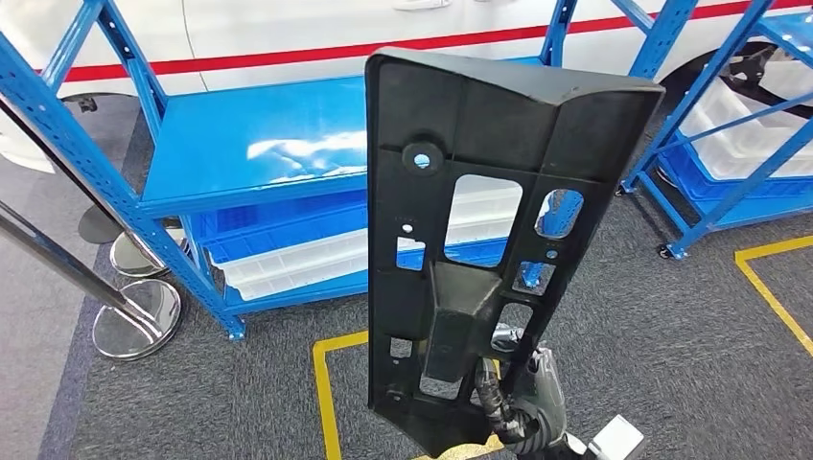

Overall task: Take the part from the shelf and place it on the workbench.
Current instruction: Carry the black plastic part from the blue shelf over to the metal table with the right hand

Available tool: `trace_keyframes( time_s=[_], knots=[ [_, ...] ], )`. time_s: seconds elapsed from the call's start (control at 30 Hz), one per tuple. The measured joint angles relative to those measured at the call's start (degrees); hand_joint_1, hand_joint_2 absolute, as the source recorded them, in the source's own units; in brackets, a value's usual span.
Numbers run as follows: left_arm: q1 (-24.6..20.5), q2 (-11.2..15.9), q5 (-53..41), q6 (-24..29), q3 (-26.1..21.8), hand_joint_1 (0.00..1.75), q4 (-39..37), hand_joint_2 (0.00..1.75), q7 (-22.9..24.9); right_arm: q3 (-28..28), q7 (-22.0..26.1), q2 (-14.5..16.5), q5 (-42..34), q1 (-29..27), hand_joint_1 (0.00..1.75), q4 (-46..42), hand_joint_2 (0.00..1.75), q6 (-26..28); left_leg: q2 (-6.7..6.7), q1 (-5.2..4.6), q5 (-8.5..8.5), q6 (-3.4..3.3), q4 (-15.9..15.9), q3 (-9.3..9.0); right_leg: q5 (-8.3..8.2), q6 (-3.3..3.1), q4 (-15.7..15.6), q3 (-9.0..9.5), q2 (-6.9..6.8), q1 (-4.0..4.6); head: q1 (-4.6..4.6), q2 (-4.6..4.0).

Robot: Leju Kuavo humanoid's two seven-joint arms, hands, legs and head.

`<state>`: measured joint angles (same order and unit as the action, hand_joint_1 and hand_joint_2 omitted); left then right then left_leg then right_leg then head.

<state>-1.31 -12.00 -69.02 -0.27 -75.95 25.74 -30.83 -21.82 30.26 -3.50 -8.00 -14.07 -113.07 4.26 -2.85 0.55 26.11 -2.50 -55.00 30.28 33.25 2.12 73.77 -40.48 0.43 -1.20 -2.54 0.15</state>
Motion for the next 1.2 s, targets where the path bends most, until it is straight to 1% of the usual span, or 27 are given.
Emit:
trace_keyframes(
  time_s=[0.03,0.1,0.17,0.2,0.27,0.33,0.4,0.43,0.47,0.5,0.53,0.57,0.6,0.67,0.7,0.73,0.8,0.83,0.87,0.93,0.97,1.0,1.03,1.07,1.1,1.13,1.2],
  knots=[
    [0.0,-0.1,0.0,0.0,0.0,0.0,0.2,1.75,0.0,0.1,0.0,0.0,0.0,-0.1,1.75,0.0,1.75,0.0,-0.59,0.02,-0.47,0.16,-0.3,0.87,-1.22,0.24,0.2,1.13,-0.21,-0.19,-0.01,0.0],
    [-0.1,-0.3,0.0,-0.2,0.0,0.0,0.5,1.75,0.0,0.2,-0.1,0.0,0.0,-0.1,1.75,0.0,1.75,0.0,-1.64,0.04,-1.17,0.62,-1.4,2.57,-3.74,0.54,-5.1,6.37,-1.69,-0.57,0.0,0.0],
    [0.0,-0.5,0.0,-0.3,0.0,0.0,0.9,1.75,0.1,0.3,-0.2,0.0,0.0,-0.1,1.75,-0.2,1.75,0.0,-2.44,-0.12,-1.54,1.23,-2.7,3.75,-3.04,0.15,-12.6,11.81,-4.05,-0.35,0.02,0.0],
    [0.0,-0.6,-0.1,-0.4,0.0,0.0,1.1,1.75,0.2,0.3,-0.3,0.0,0.0,-0.1,1.75,-0.2,1.75,0.0,-2.87,-0.22,-1.73,1.58,-3.1,3.98,-2.22,-0.36,-14.7,13.06,-4.77,-0.15,0.04,0.0],
    [0.0,-0.8,-0.2,-0.6,0.0,0.0,1.5,1.75,0.3,0.4,-0.5,0.0,0.0,-0.2,1.75,-0.3,1.75,0.0,-3.78,-0.14,-2.28,2.45,-3.3,4.15,-2.22,-1.87,-15.4,12.62,-4.14,0.16,0.07,0.0],
    [0.0,-1.0,-0.3,-0.8,-0.1,0.0,1.9,1.75,0.5,0.5,-0.7,0.0,0.0,-0.3,1.75,-0.3,1.75,0.0,-2.22,0.18,-0.63,3.44,-4.4,4.8,-3.49,-3.18,-15.6,11.29,-3.12,0.16,0.07,0.0],
    [0.3,-1.1,-0.5,-1.0,-0.1,0.0,2.2,1.75,0.6,0.5,-0.8,0.0,0.0,-0.3,1.75,-0.4,1.75,0.0,0.99,0.32,4.88,3.93,-9.1,6.25,-5.02,-4.08,-15.6,9.5,-2.03,0.22,0.08,0.0],
    [0.4,-1.1,-0.5,-1.0,-0.1,0.0,2.3,1.75,0.7,0.5,-0.9,0.0,0.0,-0.3,1.75,-0.3,1.75,0.0,1.92,0.29,7.81,3.85,-12.7,7.02,-5.77,-4.31,-15.5,8.52,-1.34,0.4,0.08,0.0],
    [0.5,-1.2,-0.5,-1.0,-0.1,0.0,2.4,1.75,0.7,0.5,-0.9,0.0,0.0,-0.4,1.75,-0.3,1.75,0.0,2.31,0.23,9.74,3.67,-16.0,7.51,-6.52,-4.44,-15.4,7.49,-0.63,0.62,0.08,0.0],
    [0.5,-1.2,-0.5,-1.1,-0.1,0.0,2.5,1.75,0.8,0.5,-0.9,0.0,0.0,-0.4,1.75,-0.3,1.75,0.0,2.44,0.15,10.29,3.39,-18.0,7.34,-7.25,-4.5,-15.3,6.46,0.11,0.84,0.08,0.0],
    [0.5,-1.2,-0.5,-1.1,-0.1,0.0,2.7,1.75,0.8,0.5,-0.9,0.0,0.0,-0.5,1.75,-0.3,1.75,0.0,2.52,0.0,9.6,3.0,-18.3,6.3,-7.93,-4.52,-15.2,5.49,0.86,1.05,0.08,0.0],
    [0.5,-1.2,-0.5,-1.1,-0.1,0.0,2.8,1.75,0.8,0.5,-0.9,0.0,0.0,-0.5,1.75,-0.3,1.75,0.0,2.75,-0.22,8.1,2.51,-16.5,4.29,-8.57,-4.51,-15.0,4.65,1.57,1.25,0.08,0.0],
    [0.4,-1.2,-0.5,-1.1,-0.1,0.0,3.0,1.75,0.8,0.5,-0.9,0.0,0.0,-0.6,1.75,-0.4,1.75,0.0,3.56,-0.5,6.55,1.78,-12.9,1.36,-9.17,-4.51,-14.9,3.98,2.22,1.33,0.08,0.0],
    [0.4,-1.2,-0.5,-1.3,-0.1,0.0,3.5,1.75,0.8,0.5,-1.0,0.0,0.0,-0.6,1.75,-0.4,1.75,0.0,6.14,-1.07,5.64,0.22,-4.3,-4.38,-10.37,-4.21,-14.9,3.11,3.35,1.42,0.07,0.0],
    [0.4,-1.2,-0.6,-1.3,-0.2,0.0,3.7,1.75,0.8,0.5,-1.0,0.0,0.0,-0.6,1.75,-0.5,1.75,0.0,7.13,-1.34,5.79,-0.31,-1.5,-6.07,-10.98,-3.93,-15.0,2.88,3.85,1.24,0.08,0.0],
    [0.4,-1.3,-0.6,-1.4,-0.2,0.0,4.0,1.75,0.9,0.5,-1.0,0.0,0.0,-0.6,1.75,-0.6,1.75,0.1,7.37,-1.53,5.99,-0.58,-0.1,-6.69,-11.6,-3.52,-15.2,2.74,4.36,1.08,0.09,0.0],
    [0.3,-1.4,-0.6,-1.7,-0.3,0.0,4.2,1.75,0.9,0.5,-1.0,0.0,0.0,-0.8,1.75,-0.8,1.75,0.2,6.09,-1.61,4.82,-0.68,0.8,-6.48,-12.5,-2.75,-15.6,2.49,5.0,0.89,0.1,0.0],
    [0.3,-1.5,-0.6,-1.8,-0.4,0.0,4.4,1.75,0.9,0.5,-1.0,0.0,0.0,-0.9,1.75,-0.9,1.75,0.2,5.28,-1.46,4.02,-0.86,1.3,-6.22,-11.66,-2.47,-15.1,2.18,4.33,0.98,0.09,0.0],
    [0.3,-1.7,-0.6,-1.9,-0.4,0.0,4.5,1.75,0.9,0.5,-1.1,0.0,0.0,-0.9,1.75,-0.9,1.75,0.3,4.4,-1.29,3.17,-0.99,1.8,-5.82,-9.69,-2.21,-13.7,1.68,3.26,1.06,0.08,0.0],
    [0.5,-1.8,-0.6,-2.0,-0.6,0.0,4.7,1.75,1.0,0.5,-1.1,0.0,0.0,-0.9,1.75,-1.0,1.75,0.3,2.74,-1.1,2.03,-1.11,2.0,-4.51,-3.58,-1.6,-7.8,0.17,0.84,0.8,0.07,0.0],
    [0.6,-1.9,-0.6,-2.2,-0.7,0.0,4.7,1.75,1.0,0.5,-1.1,0.0,0.0,-0.9,1.75,-1.0,1.75,0.3,1.86,-1.07,1.64,-0.95,1.9,-3.7,-1.5,-1.17,-4.1,-0.55,0.35,0.46,0.08,0.0],
    [0.7,-2.0,-0.6,-2.3,-0.7,0.0,4.7,1.75,0.9,0.5,-1.2,0.0,0.0,-1.0,1.75,-1.0,1.75,0.3,0.98,-1.0,1.31,-0.73,1.6,-2.85,-0.99,-0.73,-1.1,-0.93,0.07,0.07,0.08,0.0],
    [0.7,-2.1,-0.6,-2.6,-0.8,0.0,4.8,1.75,0.9,0.5,-1.3,0.0,0.0,-1.0,1.75,-1.0,1.75,0.3,0.09,-0.89,1.0,-0.45,1.3,-1.99,-2.01,-0.26,0.5,-0.66,-0.16,-0.34,0.08,0.0],
    [0.7,-2.2,-0.6,-2.8,-0.9,0.0,4.9,1.75,0.9,0.5,-1.3,-0.1,0.0,-1.0,1.75,-1.0,1.75,0.3,-0.79,-0.72,0.74,-0.16,0.8,-1.12,-3.85,0.19,0.4,0.53,-0.47,-0.74,0.08,0.0],
    [0.6,-2.3,-0.5,-3.0,-1.0,0.0,5.0,1.75,0.9,0.5,-1.4,-0.1,0.0,-1.0,1.75,-1.0,1.75,0.3,-1.55,-0.57,0.58,0.17,0.2,-0.42,-5.5,0.63,-1.8,2.8,-1.17,-1.11,0.08,0.0],
    [0.6,-2.3,-0.5,-3.1,-1.1,0.0,5.3,1.75,0.9,0.5,-1.5,-0.1,0.0,-1.0,1.75,-1.0,1.75,0.3,-2.19,-0.48,0.57,0.57,-0.5,0.32,-5.78,1.07,-5.5,5.85,-2.48,-1.33,0.07,0.0],
    [0.5,-2.5,-0.5,-3.2,-1.1,0.0,5.7,1.75,0.9,0.5,-1.7,-0.2,0.0,-0.9,1.75,-1.0,1.75,0.3,-3.21,-0.51,0.73,1.48,-2.0,1.14,-3.7,0.57,-12.3,10.63,-4.59,-1.11,0.13,0.0]
  ],
)
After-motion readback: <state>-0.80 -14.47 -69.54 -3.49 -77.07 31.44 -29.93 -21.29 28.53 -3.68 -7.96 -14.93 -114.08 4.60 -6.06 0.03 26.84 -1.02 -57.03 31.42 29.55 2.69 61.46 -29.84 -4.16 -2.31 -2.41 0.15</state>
